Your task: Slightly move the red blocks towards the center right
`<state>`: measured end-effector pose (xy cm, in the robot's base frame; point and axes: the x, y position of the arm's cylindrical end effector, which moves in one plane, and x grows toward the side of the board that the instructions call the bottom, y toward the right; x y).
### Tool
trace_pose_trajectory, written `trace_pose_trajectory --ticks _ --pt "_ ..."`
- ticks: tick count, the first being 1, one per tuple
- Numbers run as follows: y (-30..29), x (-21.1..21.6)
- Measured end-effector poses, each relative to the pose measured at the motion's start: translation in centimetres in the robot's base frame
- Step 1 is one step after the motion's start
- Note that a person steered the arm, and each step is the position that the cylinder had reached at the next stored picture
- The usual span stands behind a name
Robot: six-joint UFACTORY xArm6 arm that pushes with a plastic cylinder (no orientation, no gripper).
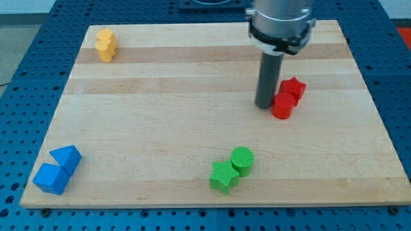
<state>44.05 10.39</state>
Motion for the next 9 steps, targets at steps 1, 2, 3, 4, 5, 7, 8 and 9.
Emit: trace_pose_trajectory --ticks 1,2,3,4,5,7,8,9 --pt "0.4 0.5" --pt "-0.5 1.7" --pt "-2.2 3.2" --pt "0.2 4.5" --pt "2.8 3.4" --pt "2.3 2.5" --pt "-0.7 1.3" --pt "-0.7 -2.2"
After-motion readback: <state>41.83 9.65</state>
